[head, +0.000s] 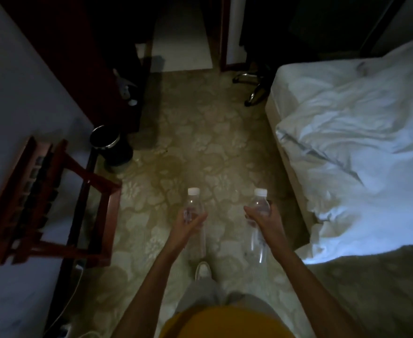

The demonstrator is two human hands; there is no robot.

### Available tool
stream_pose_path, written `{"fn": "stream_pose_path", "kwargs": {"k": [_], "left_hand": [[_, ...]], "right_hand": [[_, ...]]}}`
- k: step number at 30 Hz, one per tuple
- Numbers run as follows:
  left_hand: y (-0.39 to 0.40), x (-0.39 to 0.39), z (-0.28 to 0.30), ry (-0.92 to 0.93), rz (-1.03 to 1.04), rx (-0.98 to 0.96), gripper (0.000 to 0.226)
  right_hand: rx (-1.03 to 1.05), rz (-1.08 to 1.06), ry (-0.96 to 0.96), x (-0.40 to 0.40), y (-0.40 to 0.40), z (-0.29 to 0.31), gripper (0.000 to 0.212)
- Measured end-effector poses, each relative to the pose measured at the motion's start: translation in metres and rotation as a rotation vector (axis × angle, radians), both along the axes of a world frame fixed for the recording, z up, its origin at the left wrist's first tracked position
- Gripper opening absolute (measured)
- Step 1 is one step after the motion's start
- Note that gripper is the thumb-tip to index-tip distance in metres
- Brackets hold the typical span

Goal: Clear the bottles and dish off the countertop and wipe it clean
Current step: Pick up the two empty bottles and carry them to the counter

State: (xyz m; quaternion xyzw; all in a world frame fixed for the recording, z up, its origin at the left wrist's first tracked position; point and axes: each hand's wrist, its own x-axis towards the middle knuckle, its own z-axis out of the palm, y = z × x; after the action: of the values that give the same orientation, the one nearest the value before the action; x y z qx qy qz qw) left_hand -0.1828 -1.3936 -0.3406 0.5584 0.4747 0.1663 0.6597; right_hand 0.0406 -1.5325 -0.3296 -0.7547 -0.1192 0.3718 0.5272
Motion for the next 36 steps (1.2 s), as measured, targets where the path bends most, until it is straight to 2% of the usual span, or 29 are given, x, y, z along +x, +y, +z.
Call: {"fn": "stream_pose_path", "kwargs": {"k": [3,5,13,17,19,24,27,31,32,36], "left_hand": [[0.071,0.050,0.023,-0.030,-0.012,0.003,0.038],[0.111,0.085,0.028,-0.043,-0.014,0.021,0.039],[0.249,0.239,-0.006,-0.019,-0.037,0.012,0.050],[0.336,0.304,0.010,-0.035,0.087,0.004,0.047],[0.381,0.333,0.026,-0.057,0.129,0.027,0.049],[0.484,0.377,0.032,-0.086,0.291,0.058,0.046],[0.546,0.397,0.015,-0.075,0.355,0.065,0.046],[0.647,0.425,-0.003,-0.087,0.396,0.067,0.047],[0.675,0.432,-0.004,-0.095,0.407,0.058,0.048],[0.790,0.465,0.015,-0.160,0.446,0.080,0.050]], "right_hand": [[0.021,-0.039,0.000,0.045,0.055,0.026,0.064],[0.028,-0.064,-0.004,0.074,0.090,0.033,0.057],[-0.013,-0.058,-0.006,0.217,0.266,0.001,0.070],[0.021,0.058,0.004,0.294,0.366,0.013,0.066],[0.052,0.092,-0.003,0.329,0.420,0.021,0.078],[0.079,0.227,0.012,0.387,0.543,0.026,0.079],[0.073,0.281,0.030,0.414,0.624,0.012,0.097],[0.094,0.334,0.037,0.438,0.737,0.007,0.078],[0.090,0.346,0.040,0.444,0.764,0.010,0.078],[0.126,0.327,0.064,0.475,0.875,0.031,0.094]]}}
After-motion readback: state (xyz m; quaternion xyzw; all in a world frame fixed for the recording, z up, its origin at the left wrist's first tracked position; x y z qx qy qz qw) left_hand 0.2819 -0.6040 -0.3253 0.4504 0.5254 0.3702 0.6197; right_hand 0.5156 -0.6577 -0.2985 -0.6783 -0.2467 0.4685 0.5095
